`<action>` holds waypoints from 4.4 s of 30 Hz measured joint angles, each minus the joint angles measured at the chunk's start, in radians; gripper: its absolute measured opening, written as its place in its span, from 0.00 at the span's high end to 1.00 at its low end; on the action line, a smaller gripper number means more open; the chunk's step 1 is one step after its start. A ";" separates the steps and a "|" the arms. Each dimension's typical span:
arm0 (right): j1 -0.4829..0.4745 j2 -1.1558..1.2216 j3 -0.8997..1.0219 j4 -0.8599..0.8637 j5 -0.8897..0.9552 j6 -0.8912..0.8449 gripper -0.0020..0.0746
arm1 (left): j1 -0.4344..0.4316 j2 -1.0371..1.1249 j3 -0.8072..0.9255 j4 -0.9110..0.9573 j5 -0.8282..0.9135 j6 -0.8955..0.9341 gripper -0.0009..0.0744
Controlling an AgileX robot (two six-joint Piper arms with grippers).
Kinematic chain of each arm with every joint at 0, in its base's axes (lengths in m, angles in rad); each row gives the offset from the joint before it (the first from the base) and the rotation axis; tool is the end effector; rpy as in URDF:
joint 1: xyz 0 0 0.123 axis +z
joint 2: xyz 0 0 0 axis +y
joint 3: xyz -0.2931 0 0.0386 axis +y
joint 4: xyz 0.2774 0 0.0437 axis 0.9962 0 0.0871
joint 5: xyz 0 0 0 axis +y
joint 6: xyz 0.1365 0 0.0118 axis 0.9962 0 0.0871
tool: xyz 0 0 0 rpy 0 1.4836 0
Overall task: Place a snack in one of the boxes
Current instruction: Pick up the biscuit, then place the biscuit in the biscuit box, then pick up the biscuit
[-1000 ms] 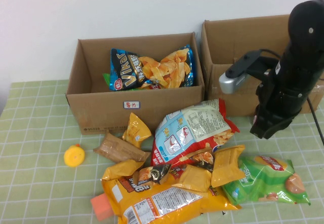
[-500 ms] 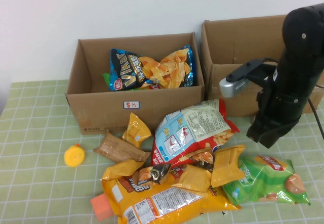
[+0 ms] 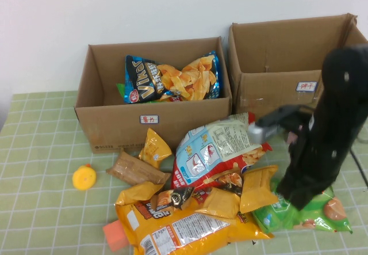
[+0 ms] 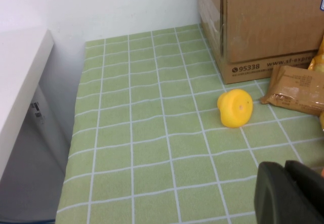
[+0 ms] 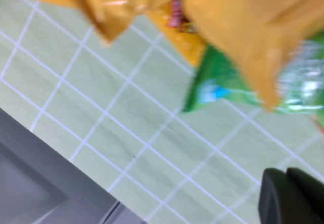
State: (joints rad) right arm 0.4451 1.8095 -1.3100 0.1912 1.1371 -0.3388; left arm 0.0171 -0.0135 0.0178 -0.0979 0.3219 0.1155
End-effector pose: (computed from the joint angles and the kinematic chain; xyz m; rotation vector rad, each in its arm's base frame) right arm 0.3282 0.1828 0.1692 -1.0766 2.9258 0.2738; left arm 0.1171 -0.0022 0.1678 0.0270 1.8080 0.0003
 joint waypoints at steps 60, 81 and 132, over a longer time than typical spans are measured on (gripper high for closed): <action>0.048 -0.208 -0.025 -0.261 -0.310 0.300 0.65 | 0.000 0.000 0.000 0.000 0.000 0.002 0.99; -0.053 -0.066 -0.090 -1.275 -0.703 1.216 0.65 | 0.000 0.000 0.000 0.000 0.000 0.002 0.99; 0.308 0.042 -0.219 -0.191 0.079 -0.240 0.96 | 0.000 0.000 0.000 0.000 0.002 0.002 0.99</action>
State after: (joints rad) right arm 0.7533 1.8519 -1.5293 0.0000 1.2159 -0.5790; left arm 0.0171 -0.0135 0.0178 -0.0979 0.3242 0.1175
